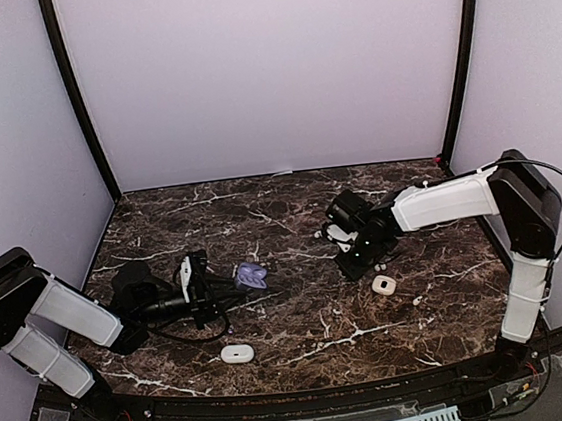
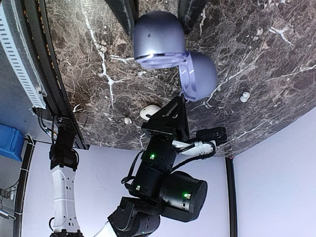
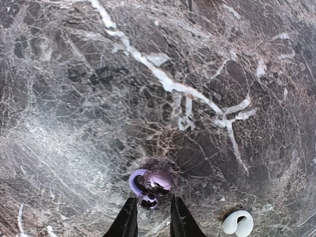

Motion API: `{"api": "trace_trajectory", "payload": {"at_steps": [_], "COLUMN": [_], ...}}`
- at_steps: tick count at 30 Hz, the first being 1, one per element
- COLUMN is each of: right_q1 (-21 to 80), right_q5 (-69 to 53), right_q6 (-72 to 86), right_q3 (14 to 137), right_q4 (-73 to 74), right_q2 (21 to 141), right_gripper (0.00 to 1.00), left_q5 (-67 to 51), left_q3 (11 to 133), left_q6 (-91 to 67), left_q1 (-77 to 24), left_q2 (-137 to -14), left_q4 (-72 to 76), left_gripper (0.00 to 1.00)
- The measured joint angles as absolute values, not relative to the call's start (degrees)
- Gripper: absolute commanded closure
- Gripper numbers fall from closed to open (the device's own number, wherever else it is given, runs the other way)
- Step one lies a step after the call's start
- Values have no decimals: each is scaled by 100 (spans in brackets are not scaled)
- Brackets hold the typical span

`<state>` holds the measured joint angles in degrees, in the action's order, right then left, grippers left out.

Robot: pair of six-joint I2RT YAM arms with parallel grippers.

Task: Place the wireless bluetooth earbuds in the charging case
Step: Adjust the right earbud at the center of the board.

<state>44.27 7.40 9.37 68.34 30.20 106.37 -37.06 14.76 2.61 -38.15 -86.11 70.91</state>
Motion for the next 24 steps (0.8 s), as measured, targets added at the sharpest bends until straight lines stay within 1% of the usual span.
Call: {"api": "trace_trajectory", "payload": {"at_steps": [5,12,24], "right_q1": [4386,4375,4305], "right_q5": [788,904,1055], "right_q6": [976,1048,1127], "right_q3": [6761,6709,6694], "right_q4": [3028,3048,3050], "right_q2": [10626,10503,10339], "right_gripper": [77,73,73], "left_q5": [-3706,-3706,-3706], "left_q3": [1476,1476,1476], "left_q6": [261,261,261], "left_q1": [-3815,-3815,-3815], "left_q2": [-8611,-8611,-8611], "left_q4": [7091,7091,7091], "left_gripper": [78,78,78]}}
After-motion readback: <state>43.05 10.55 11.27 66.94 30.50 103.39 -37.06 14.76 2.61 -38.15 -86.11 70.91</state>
